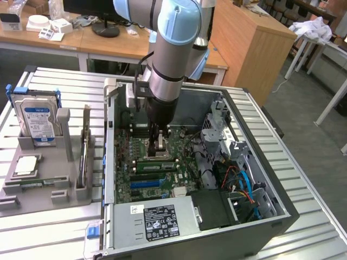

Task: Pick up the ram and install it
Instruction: 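Press down the ram until it locks into place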

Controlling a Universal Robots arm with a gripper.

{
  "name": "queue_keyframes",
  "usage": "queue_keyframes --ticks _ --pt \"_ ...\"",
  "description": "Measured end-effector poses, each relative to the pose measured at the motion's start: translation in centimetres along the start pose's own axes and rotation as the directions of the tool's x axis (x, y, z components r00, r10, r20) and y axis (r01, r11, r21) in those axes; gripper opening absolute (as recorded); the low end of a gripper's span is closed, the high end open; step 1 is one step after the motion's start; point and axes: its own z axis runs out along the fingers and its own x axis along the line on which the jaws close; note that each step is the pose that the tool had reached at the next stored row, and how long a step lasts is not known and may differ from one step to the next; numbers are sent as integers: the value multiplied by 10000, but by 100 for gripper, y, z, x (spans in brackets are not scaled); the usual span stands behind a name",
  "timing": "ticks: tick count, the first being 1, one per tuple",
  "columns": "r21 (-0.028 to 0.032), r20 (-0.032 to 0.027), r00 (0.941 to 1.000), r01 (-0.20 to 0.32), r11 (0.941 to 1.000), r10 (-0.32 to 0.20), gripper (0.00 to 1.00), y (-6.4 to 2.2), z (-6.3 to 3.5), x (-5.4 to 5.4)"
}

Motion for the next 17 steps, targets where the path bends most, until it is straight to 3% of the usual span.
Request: queue_keyframes --ticks 8,17 --pt "1 1 10000 0 10000 0 11 1 83 4" --pt "2 0 10000 -1 10000 1 11 29 86 3"
